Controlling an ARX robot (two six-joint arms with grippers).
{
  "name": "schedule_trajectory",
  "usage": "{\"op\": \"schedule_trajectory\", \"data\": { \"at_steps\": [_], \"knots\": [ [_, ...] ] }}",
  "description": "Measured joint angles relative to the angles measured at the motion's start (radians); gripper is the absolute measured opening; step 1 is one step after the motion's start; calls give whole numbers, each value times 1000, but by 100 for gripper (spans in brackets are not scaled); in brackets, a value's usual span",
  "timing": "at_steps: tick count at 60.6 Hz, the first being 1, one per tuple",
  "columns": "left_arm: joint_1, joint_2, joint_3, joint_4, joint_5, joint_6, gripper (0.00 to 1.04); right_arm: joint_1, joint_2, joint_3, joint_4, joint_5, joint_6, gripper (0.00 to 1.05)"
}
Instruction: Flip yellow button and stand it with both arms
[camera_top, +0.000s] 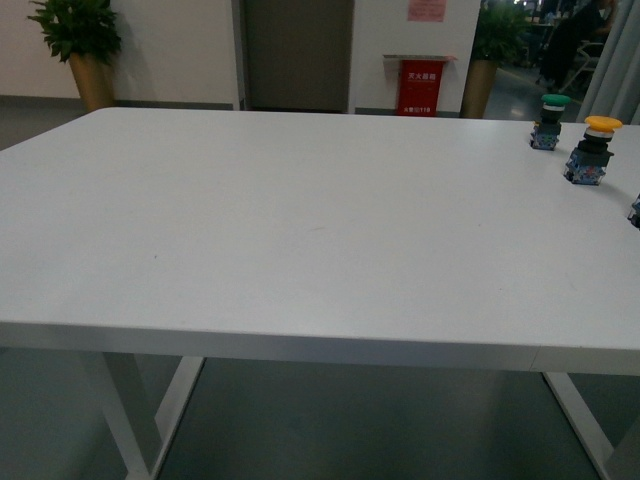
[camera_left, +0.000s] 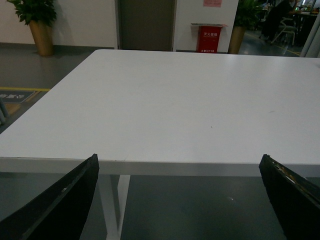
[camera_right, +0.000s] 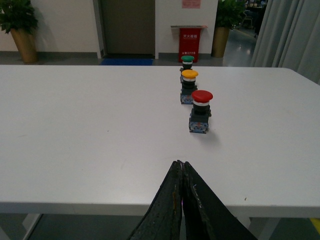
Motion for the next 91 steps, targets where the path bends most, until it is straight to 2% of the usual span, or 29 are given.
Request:
{"op": "schedule_trajectory", "data": {
  "at_steps": [27, 34, 60, 70, 91],
  "knots": [
    [0, 0, 0, 0, 0, 0, 99, 0, -105, -103, 2, 0, 0, 3],
    [0, 0, 0, 0, 0, 0, 99, 0, -214, -117, -117, 0, 0, 3],
    [0, 0, 0, 0, 0, 0, 99, 0, -300, -174, -119, 0, 0, 3],
    [0, 0, 0, 0, 0, 0, 99, 0, -303, -174, -119, 0, -2, 28],
    [0, 0, 0, 0, 0, 0, 99, 0, -304, -174, -120, 0, -2, 87]
  ]
}}
